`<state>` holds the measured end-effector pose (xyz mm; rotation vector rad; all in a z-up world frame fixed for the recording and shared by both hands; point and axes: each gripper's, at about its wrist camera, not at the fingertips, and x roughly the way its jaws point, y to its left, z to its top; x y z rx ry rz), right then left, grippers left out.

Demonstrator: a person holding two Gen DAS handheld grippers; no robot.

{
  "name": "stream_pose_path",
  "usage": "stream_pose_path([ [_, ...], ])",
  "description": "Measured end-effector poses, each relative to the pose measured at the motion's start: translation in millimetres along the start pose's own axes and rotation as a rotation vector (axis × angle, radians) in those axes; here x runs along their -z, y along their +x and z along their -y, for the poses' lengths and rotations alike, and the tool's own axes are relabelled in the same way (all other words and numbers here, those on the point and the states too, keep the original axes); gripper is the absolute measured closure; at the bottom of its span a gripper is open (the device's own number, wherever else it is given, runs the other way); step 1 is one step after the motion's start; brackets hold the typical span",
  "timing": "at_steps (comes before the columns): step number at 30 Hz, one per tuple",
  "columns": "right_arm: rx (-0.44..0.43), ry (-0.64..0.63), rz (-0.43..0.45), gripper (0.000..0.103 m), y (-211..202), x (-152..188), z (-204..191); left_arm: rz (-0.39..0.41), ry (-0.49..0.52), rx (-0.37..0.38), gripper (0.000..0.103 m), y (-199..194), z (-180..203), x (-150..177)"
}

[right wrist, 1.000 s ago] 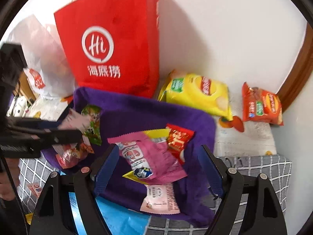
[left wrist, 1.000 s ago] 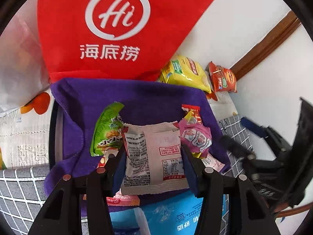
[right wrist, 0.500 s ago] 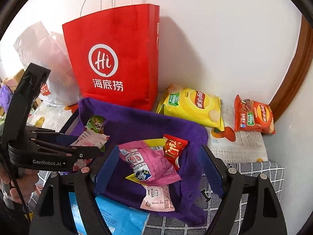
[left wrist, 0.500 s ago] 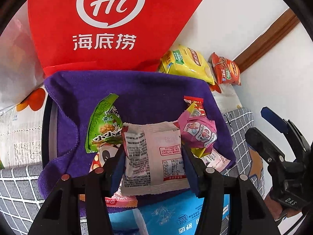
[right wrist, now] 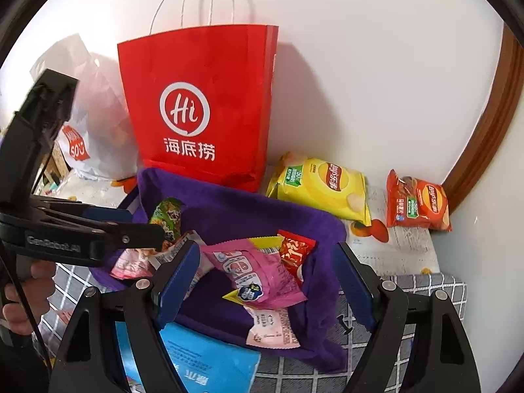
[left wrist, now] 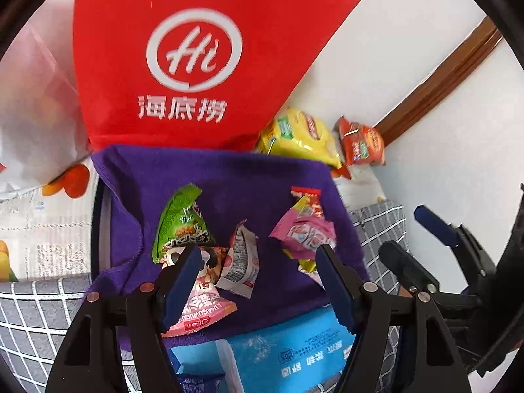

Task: Organize snacks
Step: 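Open both grippers to drop the pink chip bag and white packet onto the towel, then withdraw both tools and close the right gripper on the yellow triangular packet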

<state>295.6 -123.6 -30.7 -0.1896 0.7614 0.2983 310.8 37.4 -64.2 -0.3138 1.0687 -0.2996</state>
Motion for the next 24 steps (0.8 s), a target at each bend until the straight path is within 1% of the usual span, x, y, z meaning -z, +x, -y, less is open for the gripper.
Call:
stream_pose_path([
  [4,-0.009,0.037,0.019,0.021,-14,3,-1,0.044,0.017,0.012,0.033,-19,6,1],
  [7,-0.015,0.051,-0.006,0.021,-26,9,-3,0.082,0.042,0.028,0.033,-36,12,4],
  [9,-0.008,0.045,-0.029,0.021,-36,16,-4,0.1,0.062,0.016,0.033,-46,18,6],
  [11,0.0,0.055,-0.024,0.021,-47,25,-4,0.118,0.08,-0.007,0.033,-54,24,8],
  [13,-0.006,0.067,-0.012,0.021,-61,37,-3,0.139,0.102,-0.008,0.033,-63,32,11],
  [15,-0.035,0.089,0.012,0.021,-78,51,-1,0.153,0.128,-0.01,0.033,-71,41,15],
  [18,-0.034,0.093,0.017,0.021,-98,73,-3,0.169,0.15,-0.029,0.033,-81,53,23],
  [22,-0.06,0.109,-0.001,0.021,-113,98,-4,0.168,0.21,-0.017,0.033,-89,72,32],
  [24,-0.091,0.127,-0.017,0.021,-117,112,-5,0.172,0.201,-0.021,0.033,-96,73,40],
])
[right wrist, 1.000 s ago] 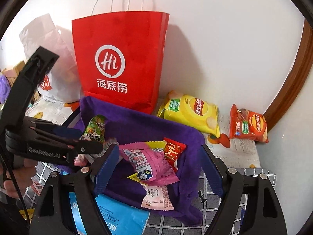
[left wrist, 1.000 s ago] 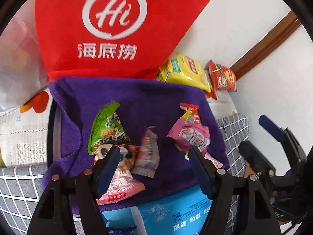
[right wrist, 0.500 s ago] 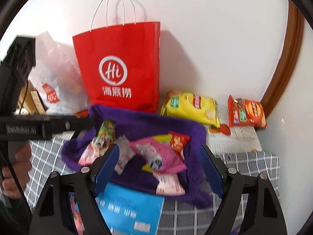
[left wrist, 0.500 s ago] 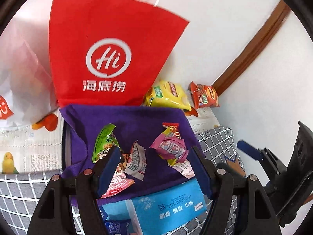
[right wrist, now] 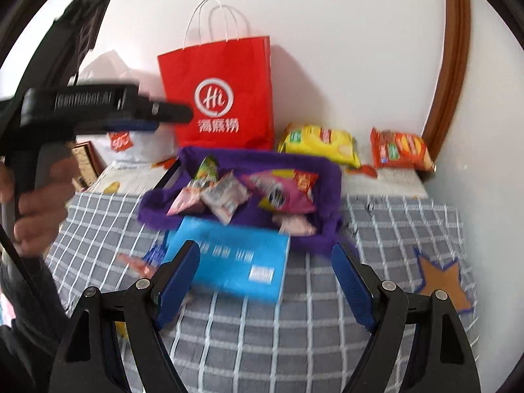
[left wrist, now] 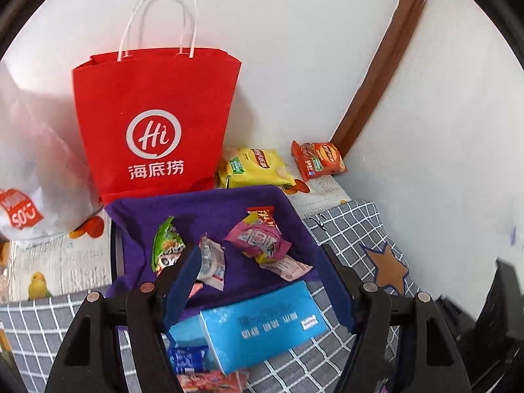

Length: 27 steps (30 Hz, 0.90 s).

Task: Organize snacks
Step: 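Withdraw both tools and close the right gripper on the yellow triangular packet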

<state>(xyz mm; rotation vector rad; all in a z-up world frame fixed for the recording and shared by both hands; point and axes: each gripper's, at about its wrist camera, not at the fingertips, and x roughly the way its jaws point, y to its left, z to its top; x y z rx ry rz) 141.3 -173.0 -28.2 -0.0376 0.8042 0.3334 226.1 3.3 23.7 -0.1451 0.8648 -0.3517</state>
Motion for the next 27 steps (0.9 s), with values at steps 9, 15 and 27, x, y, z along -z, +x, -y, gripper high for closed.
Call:
stream_pose_path([
  [9,-0.092,-0.041,-0.039,0.021,4,47,-41,-0.029,-0.084,-0.091,0.033,-34,-43,40],
  [15,-0.127,-0.149,-0.055,0.021,17,70,-90,-0.039,-0.149,-0.167,0.033,-57,-86,75],
  [27,-0.224,-0.309,-0.072,0.021,50,97,-169,-0.113,-0.246,-0.185,0.033,-53,-146,141],
])
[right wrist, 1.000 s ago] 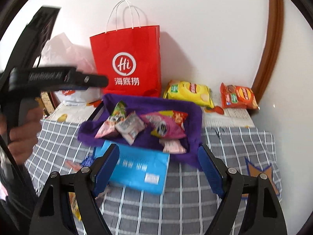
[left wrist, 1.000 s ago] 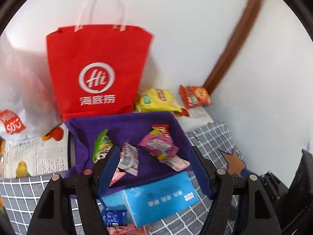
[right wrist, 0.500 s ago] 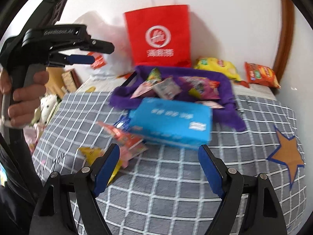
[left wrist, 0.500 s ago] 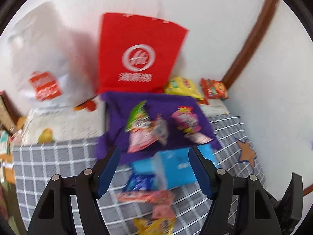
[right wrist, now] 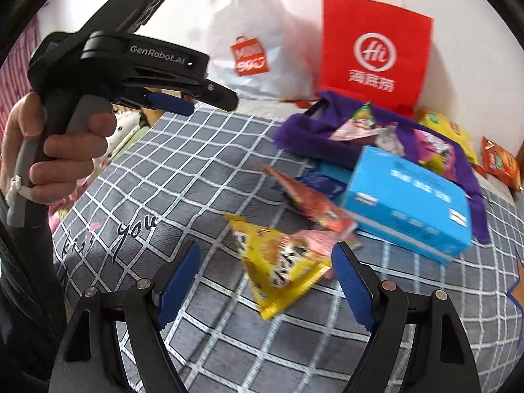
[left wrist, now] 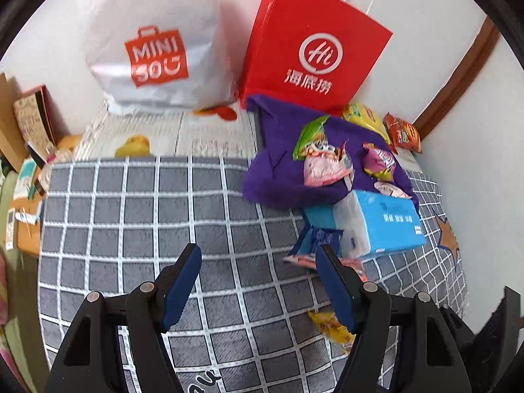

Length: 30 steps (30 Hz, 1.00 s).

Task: Organize snacks
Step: 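Withdraw both tools and close the right gripper on the yellow triangular packet, then hold the yellow packet in the right gripper while the left grasps the pink Toy Story stick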

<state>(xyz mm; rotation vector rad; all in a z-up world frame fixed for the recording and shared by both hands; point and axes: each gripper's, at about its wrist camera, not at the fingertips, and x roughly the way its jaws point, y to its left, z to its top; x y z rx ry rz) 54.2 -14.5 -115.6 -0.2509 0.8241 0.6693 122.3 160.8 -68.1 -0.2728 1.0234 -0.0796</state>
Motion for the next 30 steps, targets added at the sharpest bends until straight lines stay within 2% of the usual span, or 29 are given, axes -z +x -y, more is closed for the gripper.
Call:
stream_pose_path([
  [6,0.049,-0.044,-0.052,0.021,33,1,-6,-0.002,0.008,-0.006,0.033,3,-3,6],
  [8,0.061,-0.059,-0.067,0.03,39,4,-7,-0.004,0.01,-0.009,0.033,5,-2,8],
  [9,0.067,-0.069,-0.075,0.041,40,6,-6,-0.006,0.014,-0.013,0.033,7,-1,9],
  [10,0.083,-0.077,-0.079,0.058,40,7,-6,-0.009,0.016,-0.016,0.033,8,0,9],
  [11,0.09,-0.08,-0.076,0.06,39,8,-4,-0.014,0.018,-0.019,0.033,11,1,9],
  [18,0.082,-0.002,0.003,0.061,-4,18,30,-0.019,0.05,0.015,0.033,33,27,11],
  [23,0.163,0.08,0.052,0.061,-33,33,75,-0.044,0.103,0.031,0.033,54,57,5],
  [27,0.214,0.187,0.05,0.061,-43,50,121,-0.061,0.148,0.032,0.034,73,76,3],
  [30,0.213,0.262,0.037,0.061,-44,65,146,-0.088,0.177,0.047,0.034,86,80,8],
])
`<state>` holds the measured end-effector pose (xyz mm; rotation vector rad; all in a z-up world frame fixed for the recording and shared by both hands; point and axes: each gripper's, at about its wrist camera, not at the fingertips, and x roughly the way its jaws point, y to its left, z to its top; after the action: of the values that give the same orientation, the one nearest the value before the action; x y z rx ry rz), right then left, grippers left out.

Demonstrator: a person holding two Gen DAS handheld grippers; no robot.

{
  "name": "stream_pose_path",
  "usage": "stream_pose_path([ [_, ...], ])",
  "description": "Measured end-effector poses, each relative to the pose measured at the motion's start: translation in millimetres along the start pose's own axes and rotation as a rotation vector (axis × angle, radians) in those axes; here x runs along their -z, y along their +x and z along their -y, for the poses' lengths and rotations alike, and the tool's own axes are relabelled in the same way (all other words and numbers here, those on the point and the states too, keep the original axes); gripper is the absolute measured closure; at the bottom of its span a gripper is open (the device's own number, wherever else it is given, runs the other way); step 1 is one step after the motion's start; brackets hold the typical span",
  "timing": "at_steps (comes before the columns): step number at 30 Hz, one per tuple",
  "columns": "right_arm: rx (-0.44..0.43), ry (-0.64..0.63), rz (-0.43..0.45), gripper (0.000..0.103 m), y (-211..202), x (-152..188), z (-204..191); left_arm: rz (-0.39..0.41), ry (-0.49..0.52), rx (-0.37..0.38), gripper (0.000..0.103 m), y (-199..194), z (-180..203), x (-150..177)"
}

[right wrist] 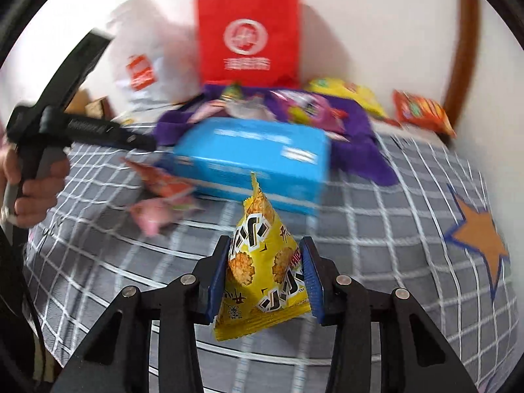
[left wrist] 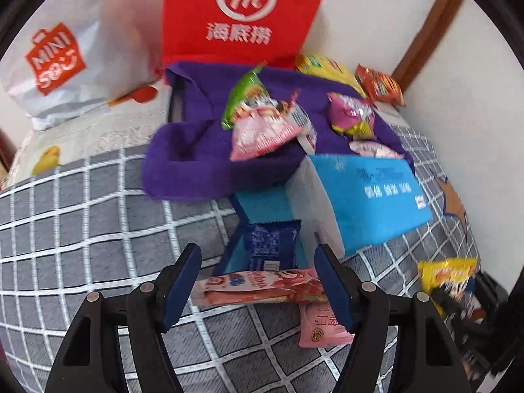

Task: Organize snacks
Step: 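Hold the yellow packet in the right gripper while the left grasps the pink Toy Story stick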

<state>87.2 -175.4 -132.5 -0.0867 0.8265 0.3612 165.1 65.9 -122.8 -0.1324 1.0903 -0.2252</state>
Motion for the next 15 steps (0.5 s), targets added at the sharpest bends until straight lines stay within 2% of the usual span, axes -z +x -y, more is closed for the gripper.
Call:
stream_pose_path([
  [4,0.007,-0.005,-0.017,0.061,6,9,14,-0.061,0.015,0.094,0.034,9,3,12],
  [11,-0.008,0.005,-0.018,0.061,14,15,24,-0.097,0.077,0.087,0.035,7,18,34],
  [13,-0.016,0.012,-0.013,0.06,16,14,25,-0.104,0.09,0.069,0.04,10,25,36],
  [15,-0.019,0.023,-0.009,0.06,17,13,28,-0.107,0.097,0.071,0.05,14,31,36],
])
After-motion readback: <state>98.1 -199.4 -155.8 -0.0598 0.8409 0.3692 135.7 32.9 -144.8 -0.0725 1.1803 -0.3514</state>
